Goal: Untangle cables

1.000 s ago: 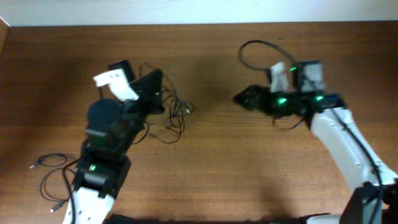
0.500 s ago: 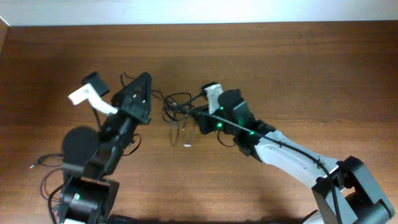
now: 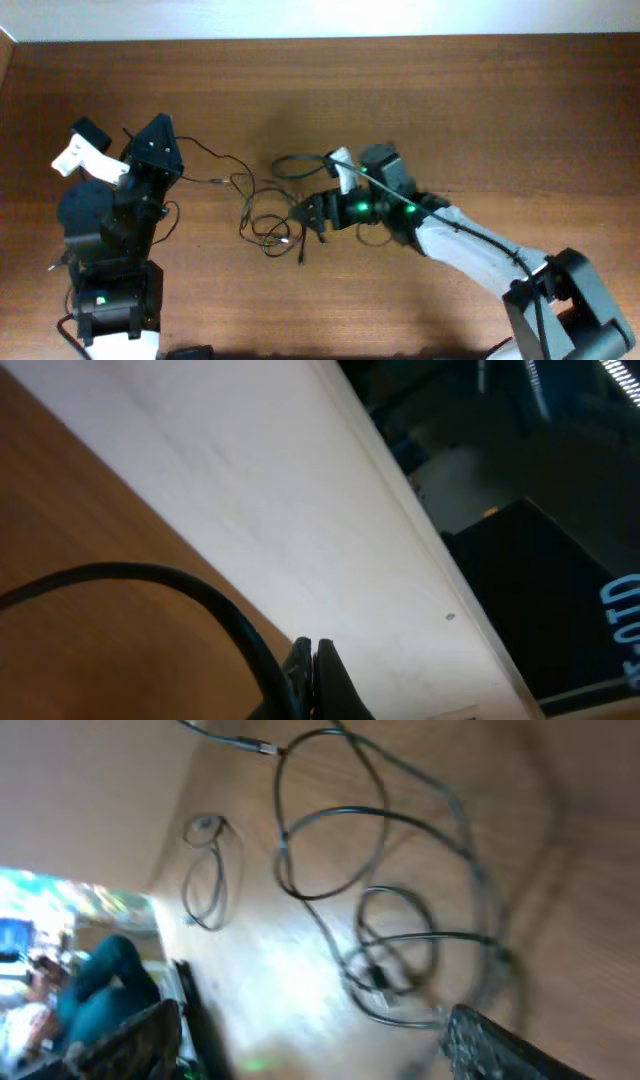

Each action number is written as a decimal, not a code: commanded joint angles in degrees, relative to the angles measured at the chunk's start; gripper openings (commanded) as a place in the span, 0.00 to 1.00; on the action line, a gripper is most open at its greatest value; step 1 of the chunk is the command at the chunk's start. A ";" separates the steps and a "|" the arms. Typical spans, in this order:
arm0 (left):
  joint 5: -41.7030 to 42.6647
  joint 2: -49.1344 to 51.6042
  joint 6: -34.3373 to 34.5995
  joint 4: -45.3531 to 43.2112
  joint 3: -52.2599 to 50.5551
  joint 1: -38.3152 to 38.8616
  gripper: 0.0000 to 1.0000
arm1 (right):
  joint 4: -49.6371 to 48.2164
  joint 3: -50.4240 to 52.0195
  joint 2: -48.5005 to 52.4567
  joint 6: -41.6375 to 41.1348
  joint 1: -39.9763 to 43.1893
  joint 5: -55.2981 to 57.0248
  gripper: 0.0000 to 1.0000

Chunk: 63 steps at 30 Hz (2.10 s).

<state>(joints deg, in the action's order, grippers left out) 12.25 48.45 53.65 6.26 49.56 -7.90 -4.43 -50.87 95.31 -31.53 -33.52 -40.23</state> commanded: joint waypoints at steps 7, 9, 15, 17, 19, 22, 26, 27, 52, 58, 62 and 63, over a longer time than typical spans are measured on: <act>13.11 -0.68 18.25 -17.09 0.13 -0.28 0.00 | -20.98 -0.31 8.04 -12.50 -16.72 30.93 0.94; 15.85 -0.74 23.28 -19.76 0.13 -0.26 0.00 | -23.26 -0.33 9.90 -18.53 -17.07 39.15 0.85; -2.82 -1.27 2.36 -20.35 0.13 -10.27 0.00 | 6.43 -0.33 8.81 -24.22 -0.39 51.28 0.04; -6.69 -0.31 2.36 -20.35 0.13 -16.87 0.00 | 14.82 -0.33 8.81 -19.54 11.04 50.53 0.07; -7.21 3.58 2.36 -20.37 0.13 -21.29 0.00 | 16.70 -0.33 8.83 -11.28 19.08 48.24 0.28; -7.21 11.41 1.29 -24.50 0.15 -23.69 0.00 | 18.69 -0.33 8.94 -9.14 25.86 48.19 0.57; -9.84 20.35 -11.52 -33.51 3.74 -23.89 0.00 | 23.52 -0.28 9.14 -9.16 30.82 48.41 0.82; -9.92 24.92 -16.52 -31.06 9.35 -23.87 0.00 | 24.81 -0.13 9.42 -9.14 31.78 48.43 0.87; -5.40 82.86 -41.55 40.13 67.69 -10.91 0.00 | 27.61 0.79 10.19 -9.18 31.61 43.19 1.00; -20.76 82.79 -20.37 66.99 67.69 -12.07 0.14 | 27.63 0.79 10.19 -9.14 31.61 43.21 0.99; -27.69 80.63 4.39 76.61 67.93 -23.37 0.00 | 27.65 0.79 10.19 -9.14 31.61 43.21 0.99; -27.71 78.77 4.15 76.24 68.00 -25.62 0.00 | 27.63 0.79 10.19 -9.16 31.61 43.19 0.99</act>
<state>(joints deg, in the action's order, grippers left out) -12.58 131.70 51.37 82.67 117.12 -28.49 21.43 -53.43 101.89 -38.79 -2.22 10.68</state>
